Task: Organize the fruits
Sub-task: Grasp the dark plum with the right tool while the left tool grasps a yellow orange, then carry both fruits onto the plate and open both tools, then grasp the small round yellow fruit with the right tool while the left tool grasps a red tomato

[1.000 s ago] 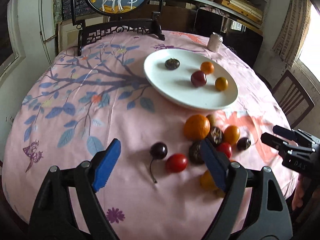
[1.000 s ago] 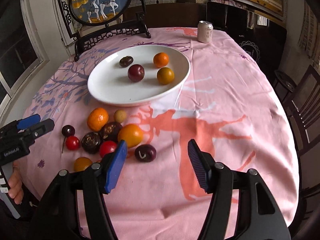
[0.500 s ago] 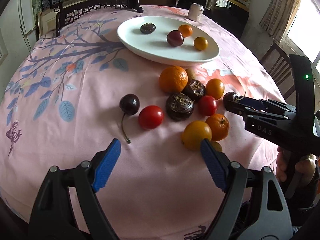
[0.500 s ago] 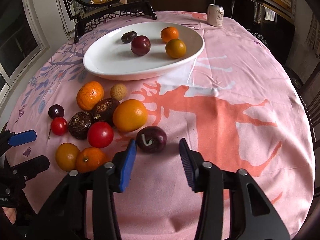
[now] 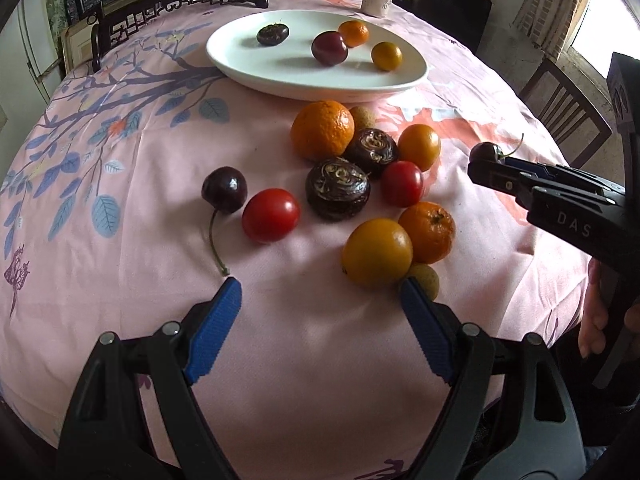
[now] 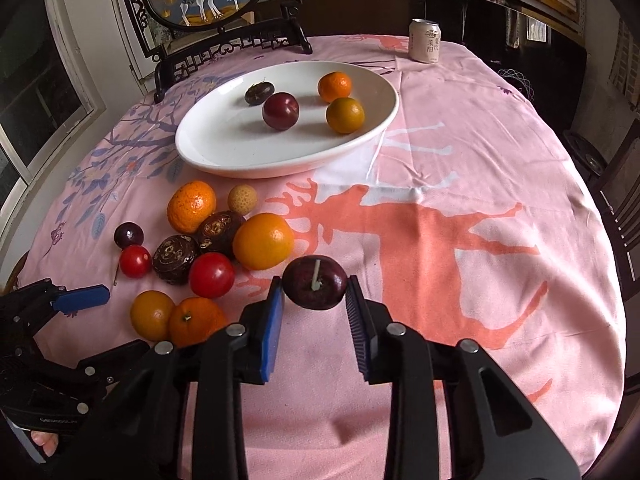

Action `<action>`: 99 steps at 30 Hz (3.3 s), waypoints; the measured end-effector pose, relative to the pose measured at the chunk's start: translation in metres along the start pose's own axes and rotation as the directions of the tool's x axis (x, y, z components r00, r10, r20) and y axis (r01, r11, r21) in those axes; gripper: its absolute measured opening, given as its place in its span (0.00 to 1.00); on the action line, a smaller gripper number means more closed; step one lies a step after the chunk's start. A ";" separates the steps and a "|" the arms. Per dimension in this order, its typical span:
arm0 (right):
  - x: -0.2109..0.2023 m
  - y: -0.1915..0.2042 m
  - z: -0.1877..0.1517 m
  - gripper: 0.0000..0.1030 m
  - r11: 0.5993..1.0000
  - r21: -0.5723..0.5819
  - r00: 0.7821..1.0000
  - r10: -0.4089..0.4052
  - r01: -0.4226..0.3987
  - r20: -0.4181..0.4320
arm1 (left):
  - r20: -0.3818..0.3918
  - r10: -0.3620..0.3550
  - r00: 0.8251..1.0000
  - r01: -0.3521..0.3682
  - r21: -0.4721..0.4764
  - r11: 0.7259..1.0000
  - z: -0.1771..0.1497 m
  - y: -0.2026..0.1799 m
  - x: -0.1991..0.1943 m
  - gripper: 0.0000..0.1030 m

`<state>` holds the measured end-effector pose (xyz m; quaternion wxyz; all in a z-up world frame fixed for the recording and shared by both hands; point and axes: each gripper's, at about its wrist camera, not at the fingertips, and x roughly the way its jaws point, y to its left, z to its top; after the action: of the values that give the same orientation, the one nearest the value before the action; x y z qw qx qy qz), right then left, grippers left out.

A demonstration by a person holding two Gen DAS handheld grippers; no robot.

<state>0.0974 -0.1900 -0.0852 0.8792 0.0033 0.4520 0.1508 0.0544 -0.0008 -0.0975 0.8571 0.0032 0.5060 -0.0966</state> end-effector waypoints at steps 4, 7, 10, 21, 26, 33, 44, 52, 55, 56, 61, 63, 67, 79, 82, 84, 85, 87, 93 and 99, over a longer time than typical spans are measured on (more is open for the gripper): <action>-0.005 0.001 -0.002 0.31 1.000 0.002 1.000 0.021 -0.021 0.006 | 0.018 -0.018 1.000 0.018 0.001 1.000 0.003 -0.004 0.001 0.81; -0.007 0.000 -0.002 0.31 0.999 0.012 1.000 0.031 -0.031 0.007 | 0.003 -0.110 0.994 0.110 -0.006 0.994 0.007 -0.008 0.004 0.81; -0.008 -0.001 -0.002 0.31 0.999 0.016 0.999 0.035 -0.035 0.008 | -0.014 -0.175 0.984 0.175 -0.019 0.984 0.011 -0.015 0.013 0.80; -0.022 -0.004 -0.004 0.31 0.999 0.028 0.999 0.036 -0.037 0.038 | 0.018 -0.182 0.983 0.182 -0.001 0.983 0.006 -0.022 -0.002 0.35; -0.025 0.003 -0.004 0.31 0.999 0.013 0.998 0.044 -0.045 0.044 | 0.066 -0.159 0.985 0.161 -0.020 0.987 0.005 -0.012 -0.019 0.35; -0.025 0.010 0.000 0.31 0.999 -0.003 0.998 0.048 -0.048 0.043 | 0.100 -0.130 0.986 0.134 -0.026 0.991 0.009 -0.002 -0.033 0.35; -0.007 0.014 0.086 0.31 0.995 -0.093 0.997 0.050 -0.044 0.057 | 0.174 -0.033 0.984 0.043 -0.052 0.998 0.117 0.040 -0.040 0.35; 0.081 0.018 0.164 0.31 0.977 -0.212 0.999 -0.034 0.033 -0.001 | 0.034 0.054 0.998 -0.049 -0.129 0.990 0.227 0.059 0.057 0.35; 0.109 0.014 0.178 0.31 0.973 -0.223 0.996 -0.074 0.062 -0.045 | -0.019 0.056 0.998 -0.058 -0.151 0.987 0.238 0.064 0.086 0.36; 0.116 0.010 0.182 0.31 0.975 -0.213 0.995 -0.080 0.066 -0.061 | -0.028 0.055 0.998 -0.059 -0.156 0.986 0.241 0.065 0.092 0.36; 0.143 0.008 0.194 0.31 0.977 -0.202 0.987 -0.092 0.065 -0.128 | -0.037 0.045 0.998 -0.051 -0.154 0.987 0.249 0.066 0.103 0.37; 0.150 0.006 0.197 0.31 0.979 -0.190 0.986 -0.099 0.073 -0.131 | -0.025 0.051 0.998 -0.054 -0.153 0.987 0.252 0.065 0.101 0.43; 0.153 0.001 0.200 0.36 0.984 -0.170 0.985 -0.076 0.049 -0.156 | -0.002 0.045 0.999 -0.045 -0.152 0.987 0.254 0.065 0.090 0.54; 0.009 0.000 0.100 0.55 0.990 -0.139 0.999 -0.035 0.035 0.004 | 0.196 0.119 0.973 -0.092 -0.141 0.986 0.128 0.068 -0.027 0.70; -0.013 0.004 0.055 0.55 0.996 -0.086 0.999 0.006 -0.004 0.032 | 0.210 0.121 0.970 -0.088 -0.162 0.983 0.078 0.067 -0.031 0.71; -0.019 0.004 0.035 0.55 0.999 -0.039 0.999 0.018 -0.016 0.033 | 0.200 0.110 0.974 -0.073 -0.181 0.981 0.051 0.068 -0.030 0.71; -0.022 0.005 0.029 0.55 1.000 -0.026 0.999 0.016 -0.015 0.032 | 0.186 0.104 0.977 -0.069 -0.185 0.980 0.042 0.067 -0.028 0.71; -0.025 0.006 0.021 0.55 1.000 -0.021 1.000 0.011 -0.010 0.024 | 0.155 0.085 0.984 -0.058 -0.173 0.983 0.028 0.066 -0.024 0.71; -0.032 0.013 0.003 0.55 0.999 -0.051 1.000 -0.015 0.015 0.014 | 0.124 0.075 0.989 -0.056 -0.149 0.987 0.005 0.056 -0.023 0.71; -0.018 0.022 -0.024 0.55 0.996 -0.085 0.998 -0.014 0.009 -0.053 | 0.121 0.077 0.990 -0.063 -0.114 0.991 0.000 0.044 -0.025 0.72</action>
<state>0.0629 -0.1773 -0.0820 0.8669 -0.0407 0.4688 0.1647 0.0498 0.0466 -0.0804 0.8889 -0.0324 0.4554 -0.0386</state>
